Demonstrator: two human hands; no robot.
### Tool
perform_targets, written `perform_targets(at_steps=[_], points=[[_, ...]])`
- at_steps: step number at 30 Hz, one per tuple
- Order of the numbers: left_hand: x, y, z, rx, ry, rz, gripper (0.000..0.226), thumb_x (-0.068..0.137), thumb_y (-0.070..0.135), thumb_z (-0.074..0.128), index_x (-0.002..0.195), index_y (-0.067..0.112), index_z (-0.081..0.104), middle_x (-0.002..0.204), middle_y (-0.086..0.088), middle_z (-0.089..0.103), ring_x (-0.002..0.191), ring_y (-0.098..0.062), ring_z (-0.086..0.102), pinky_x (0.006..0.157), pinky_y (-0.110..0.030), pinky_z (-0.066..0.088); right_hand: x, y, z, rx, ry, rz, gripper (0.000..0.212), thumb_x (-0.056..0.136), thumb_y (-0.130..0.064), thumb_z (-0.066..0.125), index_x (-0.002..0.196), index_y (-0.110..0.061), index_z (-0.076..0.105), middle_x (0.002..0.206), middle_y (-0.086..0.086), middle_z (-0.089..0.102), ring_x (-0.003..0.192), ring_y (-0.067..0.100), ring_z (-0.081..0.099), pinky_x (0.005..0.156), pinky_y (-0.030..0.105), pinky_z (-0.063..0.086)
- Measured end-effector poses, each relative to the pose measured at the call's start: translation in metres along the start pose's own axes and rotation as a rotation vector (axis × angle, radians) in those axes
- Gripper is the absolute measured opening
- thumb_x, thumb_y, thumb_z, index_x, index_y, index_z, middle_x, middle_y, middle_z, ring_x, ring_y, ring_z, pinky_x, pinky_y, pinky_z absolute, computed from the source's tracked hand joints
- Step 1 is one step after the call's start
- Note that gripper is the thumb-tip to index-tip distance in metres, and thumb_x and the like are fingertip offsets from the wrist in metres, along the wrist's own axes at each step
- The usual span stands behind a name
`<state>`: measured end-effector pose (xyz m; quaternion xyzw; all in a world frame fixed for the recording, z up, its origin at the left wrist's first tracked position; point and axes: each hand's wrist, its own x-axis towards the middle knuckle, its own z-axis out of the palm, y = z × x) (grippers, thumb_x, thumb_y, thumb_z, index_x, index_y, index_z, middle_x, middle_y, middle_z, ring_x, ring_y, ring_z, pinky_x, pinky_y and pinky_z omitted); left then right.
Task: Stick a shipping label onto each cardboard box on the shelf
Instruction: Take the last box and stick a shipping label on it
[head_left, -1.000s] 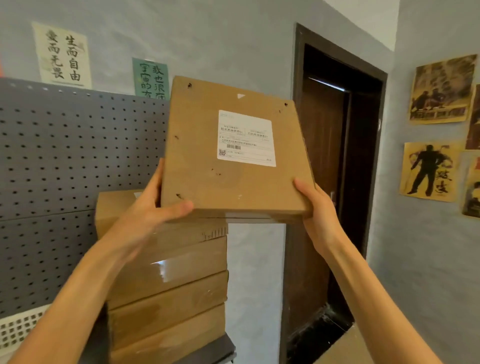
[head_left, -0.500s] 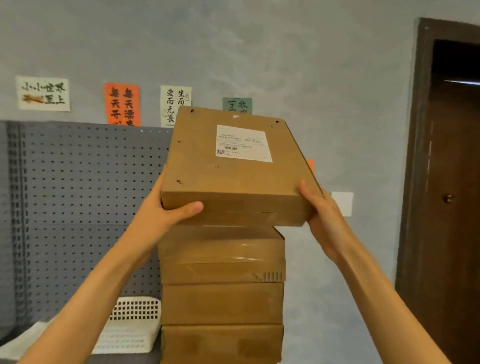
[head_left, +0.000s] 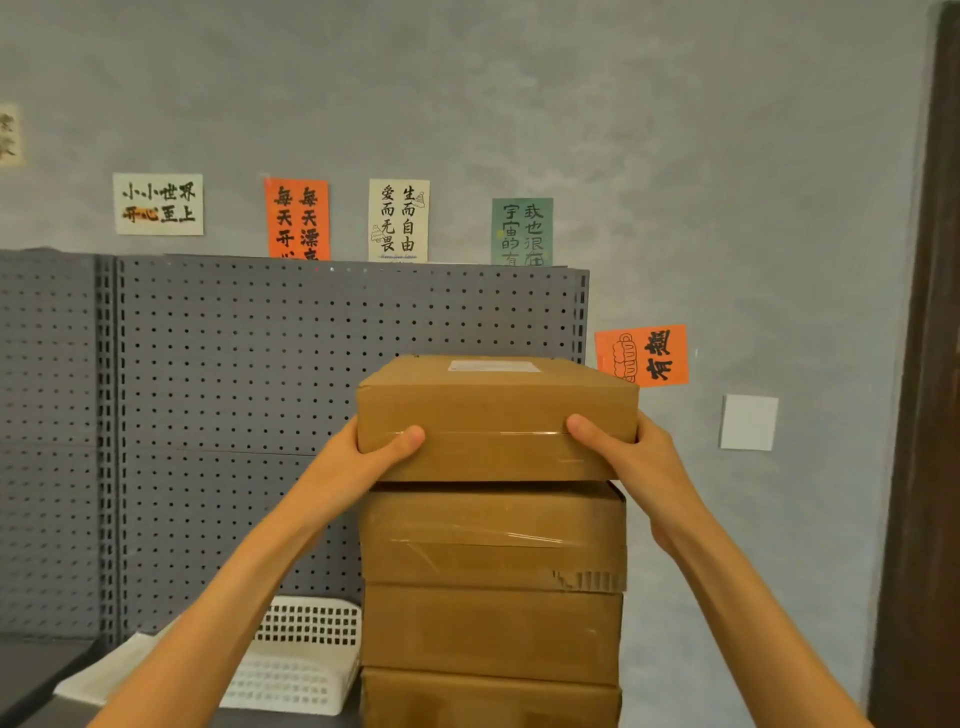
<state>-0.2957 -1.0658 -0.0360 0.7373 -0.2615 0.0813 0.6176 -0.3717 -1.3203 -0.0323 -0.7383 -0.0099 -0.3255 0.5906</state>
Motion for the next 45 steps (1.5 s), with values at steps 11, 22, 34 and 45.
perform_targets(at_steps=[11, 22, 34, 45], points=[[0.007, -0.026, 0.001, -0.071, 0.014, -0.033, 0.073, 0.058, 0.071, 0.069, 0.12, 0.036, 0.05, 0.104, 0.02, 0.062, 0.089, 0.003, 0.061, 0.07, -0.016, 0.047, -0.001, 0.02, 0.009, -0.102, 0.047, 0.042, 0.072, 0.063, -0.062, 0.067, 0.126, -0.031, 0.052, 0.116, -0.006, 0.063, 0.101, 0.015, 0.062, 0.087, 0.037, 0.054], [0.006, -0.025, -0.002, -0.002, -0.007, -0.027, 0.077, 0.059, 0.074, 0.066, 0.124, 0.037, 0.046, 0.103, 0.022, 0.06, 0.089, 0.004, 0.061, 0.073, -0.017, 0.048, -0.002, 0.015, 0.007, -0.143, 0.018, 0.07, 0.075, 0.07, -0.06, 0.067, 0.134, -0.029, 0.044, 0.125, -0.002, 0.059, 0.108, 0.019, 0.059, 0.091, 0.04, 0.052], [-0.002, -0.001, -0.015, 0.404, 0.107, -0.017, 0.071, 0.079, 0.052, 0.066, 0.135, 0.016, 0.042, 0.133, -0.005, 0.054, 0.113, -0.023, 0.055, 0.089, -0.033, 0.047, -0.014, -0.018, 0.006, -0.328, -0.023, -0.028, 0.072, 0.078, -0.045, 0.073, 0.137, -0.019, 0.041, 0.129, 0.002, 0.056, 0.1, 0.014, 0.054, 0.079, 0.026, 0.047], [-0.056, -0.016, -0.049, 1.206, 0.147, 0.17, 0.059, 0.096, 0.047, 0.044, 0.138, 0.006, 0.038, 0.138, -0.013, 0.048, 0.125, -0.029, 0.046, 0.098, -0.038, 0.04, -0.079, -0.024, 0.006, -0.865, 0.152, -0.076, 0.075, 0.085, -0.041, 0.066, 0.143, -0.011, 0.029, 0.144, 0.012, 0.044, 0.128, 0.032, 0.046, 0.098, 0.047, 0.045]])
